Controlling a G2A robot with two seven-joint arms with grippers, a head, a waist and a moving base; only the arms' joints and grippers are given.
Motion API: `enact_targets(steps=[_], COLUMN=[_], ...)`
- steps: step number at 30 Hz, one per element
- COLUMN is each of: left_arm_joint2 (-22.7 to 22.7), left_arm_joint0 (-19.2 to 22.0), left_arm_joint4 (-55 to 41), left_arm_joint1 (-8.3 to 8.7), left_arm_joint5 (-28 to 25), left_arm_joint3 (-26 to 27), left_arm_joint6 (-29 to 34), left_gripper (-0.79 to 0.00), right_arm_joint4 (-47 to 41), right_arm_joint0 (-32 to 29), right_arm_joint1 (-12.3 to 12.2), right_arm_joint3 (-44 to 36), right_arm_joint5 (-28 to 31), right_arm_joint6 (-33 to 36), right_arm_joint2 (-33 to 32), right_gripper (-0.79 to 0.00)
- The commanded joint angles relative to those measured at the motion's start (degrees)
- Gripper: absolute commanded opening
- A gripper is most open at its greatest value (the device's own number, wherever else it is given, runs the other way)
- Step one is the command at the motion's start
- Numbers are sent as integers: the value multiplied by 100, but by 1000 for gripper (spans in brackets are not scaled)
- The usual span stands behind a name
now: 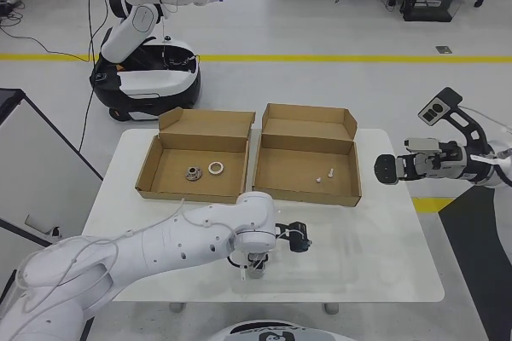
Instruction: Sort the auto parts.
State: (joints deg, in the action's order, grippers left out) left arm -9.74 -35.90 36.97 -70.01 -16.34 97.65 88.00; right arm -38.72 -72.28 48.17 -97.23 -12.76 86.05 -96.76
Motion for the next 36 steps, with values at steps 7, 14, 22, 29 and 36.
enact_targets(steps=[7, 14, 22, 29, 36], left_arm_joint2=[0, 0, 0, 0, 0], left_arm_joint0=[-12, -12, -12, -60, -60], left_arm_joint4=[42, 42, 42, 5, 5], left_arm_joint1=[41, 41, 41, 31, 31], left_arm_joint5=[-1, -1, -1, -1, -1], left_arm_joint3=[31, 31, 31, 90, 90], left_arm_joint6=[0, 0, 0, 0, 0], left_gripper=[-329, -363, -406, -65, 0], right_arm_joint4=[0, 0, 0, 0, 0], right_arm_joint0=[0, 0, 0, 0, 0], right_arm_joint1=[0, 0, 0, 0, 0], right_arm_joint3=[0, 0, 0, 0, 0], right_arm_joint5=[0, 0, 0, 0, 0], right_arm_joint6=[0, 0, 0, 0, 0], right_arm_joint2=[0, 0, 0, 0, 0], right_gripper=[0, 0, 0, 0, 0])
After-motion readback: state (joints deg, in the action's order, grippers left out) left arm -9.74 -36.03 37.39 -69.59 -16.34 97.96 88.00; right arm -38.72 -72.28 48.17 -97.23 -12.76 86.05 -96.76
